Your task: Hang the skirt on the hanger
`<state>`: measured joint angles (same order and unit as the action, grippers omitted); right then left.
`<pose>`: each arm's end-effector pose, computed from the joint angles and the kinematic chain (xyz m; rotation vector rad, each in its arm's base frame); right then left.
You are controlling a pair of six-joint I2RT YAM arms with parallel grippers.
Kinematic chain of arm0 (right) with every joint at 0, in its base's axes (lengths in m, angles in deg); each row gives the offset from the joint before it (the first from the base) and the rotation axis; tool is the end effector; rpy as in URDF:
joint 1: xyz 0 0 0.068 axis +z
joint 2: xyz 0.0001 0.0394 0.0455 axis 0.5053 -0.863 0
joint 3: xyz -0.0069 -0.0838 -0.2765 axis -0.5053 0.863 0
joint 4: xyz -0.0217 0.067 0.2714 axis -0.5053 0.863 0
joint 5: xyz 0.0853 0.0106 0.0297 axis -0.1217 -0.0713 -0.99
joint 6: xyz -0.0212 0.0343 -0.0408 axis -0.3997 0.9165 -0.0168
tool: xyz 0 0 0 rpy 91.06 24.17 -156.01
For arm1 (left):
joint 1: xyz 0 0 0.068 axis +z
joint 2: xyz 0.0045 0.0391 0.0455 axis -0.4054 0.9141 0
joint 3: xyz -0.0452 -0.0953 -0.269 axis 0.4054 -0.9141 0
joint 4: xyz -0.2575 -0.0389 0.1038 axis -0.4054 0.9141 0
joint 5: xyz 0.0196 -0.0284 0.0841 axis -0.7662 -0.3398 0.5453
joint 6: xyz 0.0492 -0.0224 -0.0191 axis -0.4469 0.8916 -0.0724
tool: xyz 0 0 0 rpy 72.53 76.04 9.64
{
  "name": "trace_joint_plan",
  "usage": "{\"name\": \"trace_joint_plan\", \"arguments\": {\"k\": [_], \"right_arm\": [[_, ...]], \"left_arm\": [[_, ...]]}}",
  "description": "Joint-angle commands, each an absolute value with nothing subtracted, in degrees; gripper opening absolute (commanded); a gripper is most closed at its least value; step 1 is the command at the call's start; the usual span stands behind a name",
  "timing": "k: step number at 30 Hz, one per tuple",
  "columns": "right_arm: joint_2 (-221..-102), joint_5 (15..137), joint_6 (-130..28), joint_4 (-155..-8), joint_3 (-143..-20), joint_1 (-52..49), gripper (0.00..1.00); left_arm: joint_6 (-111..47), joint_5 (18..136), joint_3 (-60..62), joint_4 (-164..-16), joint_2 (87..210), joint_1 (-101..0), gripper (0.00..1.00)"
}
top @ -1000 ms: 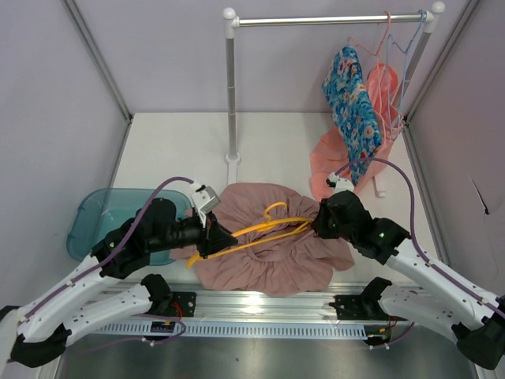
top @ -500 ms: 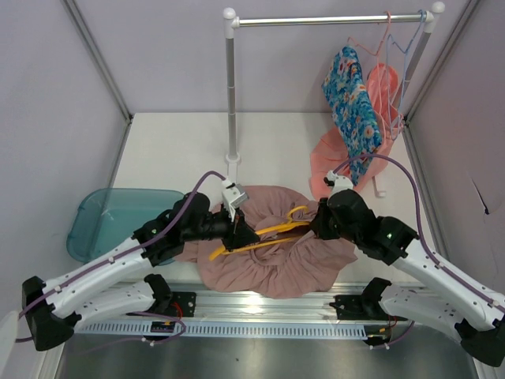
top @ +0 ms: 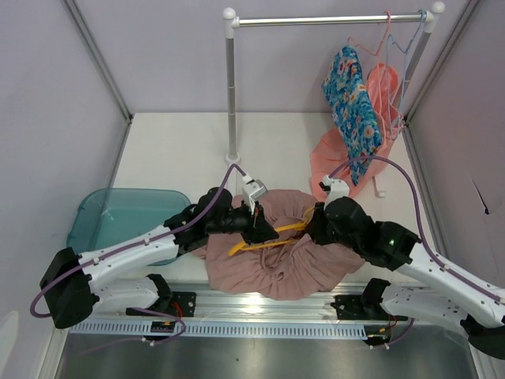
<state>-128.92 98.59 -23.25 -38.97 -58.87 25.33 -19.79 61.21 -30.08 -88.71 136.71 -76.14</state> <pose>0.1122 0.1452 0.3317 -0.2740 2.2673 0.5486 0.1498 -0.2199 0.2804 0.8150 1.9692 -1.2408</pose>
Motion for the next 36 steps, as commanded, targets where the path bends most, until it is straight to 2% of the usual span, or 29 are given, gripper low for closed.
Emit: {"name": "trace_joint_plan", "arguments": {"k": [1,4,7,12,16,30,36], "right_arm": [[-126.60,101.42,-22.71,-41.47,-56.85,25.81,0.15],[-125.37,102.56,-23.06,-43.76,-53.59,25.81,0.20],[-124.57,103.88,-23.15,-44.47,-52.00,25.99,0.33],[-122.03,106.87,-23.94,-46.22,-51.91,28.09,0.39],[-120.27,109.51,-26.48,-49.29,-52.00,29.76,0.55],[-126.59,117.33,-29.83,-58.26,-49.19,30.03,0.53],[-126.86,118.91,-28.51,-60.28,-46.47,30.03,0.46]], "left_arm": [[-17.24,59.03,-29.78,-96.89,138.48,-76.47,0.00],[-16.27,59.20,-29.96,-97.43,139.54,-76.47,0.00],[-15.75,59.56,-30.22,-97.69,140.07,-76.47,0.00],[-15.30,59.73,-30.92,-97.87,139.81,-76.56,0.00],[-15.04,59.64,-31.45,-97.96,140.16,-76.56,0.00],[-13.72,59.73,-31.28,-99.28,140.60,-77.00,0.00],[-13.72,60.08,-31.36,-98.93,140.42,-77.44,0.00]]}}
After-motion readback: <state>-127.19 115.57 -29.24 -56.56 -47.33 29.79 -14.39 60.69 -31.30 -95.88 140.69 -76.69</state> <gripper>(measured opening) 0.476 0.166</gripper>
